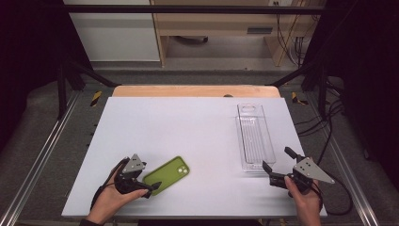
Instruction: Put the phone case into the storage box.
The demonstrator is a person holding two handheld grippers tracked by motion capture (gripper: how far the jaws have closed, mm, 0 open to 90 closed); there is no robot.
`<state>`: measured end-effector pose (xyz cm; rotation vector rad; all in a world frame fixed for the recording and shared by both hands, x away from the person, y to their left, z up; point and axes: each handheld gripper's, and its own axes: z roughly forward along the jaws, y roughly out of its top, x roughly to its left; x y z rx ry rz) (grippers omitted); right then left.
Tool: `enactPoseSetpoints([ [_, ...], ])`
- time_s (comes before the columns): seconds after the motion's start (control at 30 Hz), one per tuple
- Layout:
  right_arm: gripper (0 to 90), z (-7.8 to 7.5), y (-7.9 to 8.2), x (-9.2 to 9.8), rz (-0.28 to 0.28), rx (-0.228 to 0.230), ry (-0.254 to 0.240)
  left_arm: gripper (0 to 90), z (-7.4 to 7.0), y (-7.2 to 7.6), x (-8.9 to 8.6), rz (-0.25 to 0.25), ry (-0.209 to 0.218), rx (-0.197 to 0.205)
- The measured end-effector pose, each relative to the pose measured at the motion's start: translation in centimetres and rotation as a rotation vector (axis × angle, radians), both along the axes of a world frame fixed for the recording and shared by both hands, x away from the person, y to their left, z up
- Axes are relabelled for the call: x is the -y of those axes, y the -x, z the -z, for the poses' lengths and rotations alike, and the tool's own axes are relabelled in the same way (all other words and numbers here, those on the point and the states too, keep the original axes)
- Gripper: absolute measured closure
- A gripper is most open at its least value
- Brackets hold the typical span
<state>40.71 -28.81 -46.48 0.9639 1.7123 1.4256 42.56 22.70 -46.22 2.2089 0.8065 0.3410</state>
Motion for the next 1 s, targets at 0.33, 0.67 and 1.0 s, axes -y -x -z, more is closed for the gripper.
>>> enactPoseSetpoints([
  [0.33, 2.8, 0.0, 0.0, 0.0, -0.008, -0.001, -0.002, 5.2, 0.5, 0.3, 0.7, 0.053, -0.024, -0.040],
  [0.67, 2.8, 0.0, 0.0, 0.1, -0.006, 0.001, -0.003, 4.9, 1.1, 0.1, 1.0, 0.053, -0.048, -0.068],
  [1.0, 2.8, 0.0, 0.0, 0.1, -0.008, 0.000, -0.004, 5.3, 1.5, -0.1, 1.4, 0.062, -0.075, -0.092],
])
